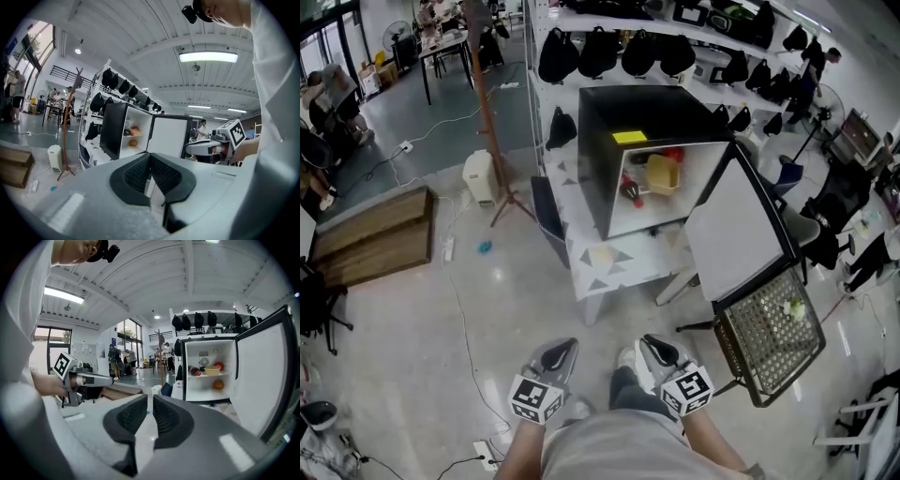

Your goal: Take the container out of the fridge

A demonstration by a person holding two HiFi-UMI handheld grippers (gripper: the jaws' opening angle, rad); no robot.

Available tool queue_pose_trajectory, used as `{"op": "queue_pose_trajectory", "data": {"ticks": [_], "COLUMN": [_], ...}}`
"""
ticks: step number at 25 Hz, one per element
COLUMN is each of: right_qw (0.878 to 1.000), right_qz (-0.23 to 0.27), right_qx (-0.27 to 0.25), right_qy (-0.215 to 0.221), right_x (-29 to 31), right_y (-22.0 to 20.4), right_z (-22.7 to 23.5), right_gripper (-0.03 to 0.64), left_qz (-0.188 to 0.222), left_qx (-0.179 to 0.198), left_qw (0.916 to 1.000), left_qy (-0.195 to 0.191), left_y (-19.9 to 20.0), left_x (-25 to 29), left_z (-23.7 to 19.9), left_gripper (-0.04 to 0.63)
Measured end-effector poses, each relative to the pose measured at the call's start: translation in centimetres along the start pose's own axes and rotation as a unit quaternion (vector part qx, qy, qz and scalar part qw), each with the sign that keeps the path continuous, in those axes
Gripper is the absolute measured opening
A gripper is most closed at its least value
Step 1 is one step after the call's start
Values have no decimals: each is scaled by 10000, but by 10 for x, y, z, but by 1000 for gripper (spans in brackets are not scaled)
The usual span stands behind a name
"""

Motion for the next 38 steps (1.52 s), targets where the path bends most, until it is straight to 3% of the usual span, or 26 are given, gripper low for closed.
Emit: {"op": "queue_pose_trajectory", "data": {"ticks": [8,21,29,38], "right_qw": [9997,9976,9954,9947], "right_qz": [84,166,144,165], "right_qx": [24,-137,-603,-910], "right_qy": [233,656,734,459], "right_x": [46,92,114,150], "right_y": [35,97,120,141], "right_z": [70,200,242,278], "right_gripper": [40,40,40,40], "left_qz": [-189,-421,-577,-643], "left_qx": [224,280,339,267], "left_qw": [9996,9974,9953,9940], "left_qy": [-47,520,707,841], "left_y": [14,51,57,55], "left_x": [84,221,262,279], "left_z": [-26,-48,-49,-76], "left_gripper": [9,9,9,9]}}
Point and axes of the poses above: the fingertips, and each gripper's own axes: x forward along the fingers, z to its right, y out of its top, the point moved 2 cm from there along -x, backward along the fingers, and after that the axes turned 14 degrees about x, right-handed, at the moved point
